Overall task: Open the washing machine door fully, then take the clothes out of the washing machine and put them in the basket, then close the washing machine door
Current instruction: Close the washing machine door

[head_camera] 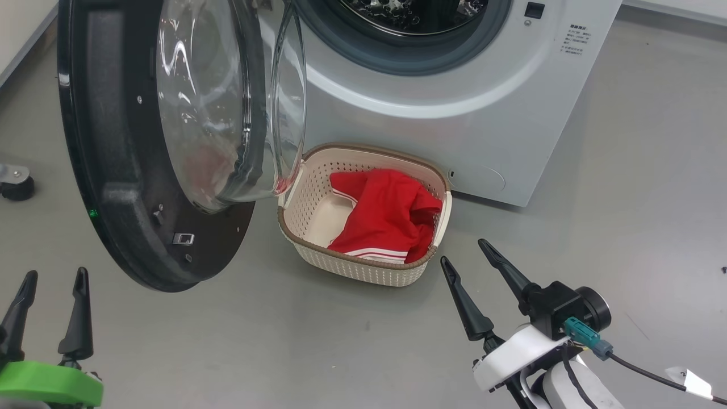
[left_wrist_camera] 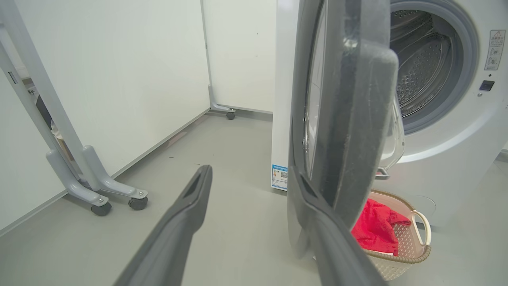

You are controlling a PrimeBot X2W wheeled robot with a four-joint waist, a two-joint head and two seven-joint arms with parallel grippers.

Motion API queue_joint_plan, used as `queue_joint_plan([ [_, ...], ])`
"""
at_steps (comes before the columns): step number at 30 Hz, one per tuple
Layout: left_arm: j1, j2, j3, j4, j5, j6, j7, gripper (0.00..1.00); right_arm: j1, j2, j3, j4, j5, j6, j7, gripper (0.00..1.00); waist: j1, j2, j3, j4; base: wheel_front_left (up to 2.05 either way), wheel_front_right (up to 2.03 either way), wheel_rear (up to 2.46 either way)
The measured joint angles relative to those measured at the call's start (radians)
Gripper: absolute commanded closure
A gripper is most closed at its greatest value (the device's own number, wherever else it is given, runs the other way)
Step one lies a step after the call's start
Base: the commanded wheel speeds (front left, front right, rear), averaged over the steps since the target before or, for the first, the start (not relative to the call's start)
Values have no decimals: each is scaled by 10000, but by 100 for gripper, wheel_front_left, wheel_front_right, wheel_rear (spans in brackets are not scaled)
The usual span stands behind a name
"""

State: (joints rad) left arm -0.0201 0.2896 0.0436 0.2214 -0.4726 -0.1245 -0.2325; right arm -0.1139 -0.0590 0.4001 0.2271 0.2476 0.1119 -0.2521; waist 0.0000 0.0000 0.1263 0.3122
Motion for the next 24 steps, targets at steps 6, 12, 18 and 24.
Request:
queue_joint_plan([
  [6,-1,69,-98,82,0,-10,-77,0,6,2,23,0,0,0,0,0,0,0,-25,-24,0,0,0],
  [12,-1,102,-146,203,-13,-10,-109,0,25,4,50,0,2,0,0,0,0,0,-49,-26,0,0,0],
  [18,-1,150,-151,263,-19,-10,-153,0,56,10,79,-8,35,2,0,0,0,0,-63,-15,0,0,0],
  [24,-2,188,-161,280,-27,-10,-153,0,67,12,105,-58,59,0,0,0,0,0,-36,-11,0,0,0],
])
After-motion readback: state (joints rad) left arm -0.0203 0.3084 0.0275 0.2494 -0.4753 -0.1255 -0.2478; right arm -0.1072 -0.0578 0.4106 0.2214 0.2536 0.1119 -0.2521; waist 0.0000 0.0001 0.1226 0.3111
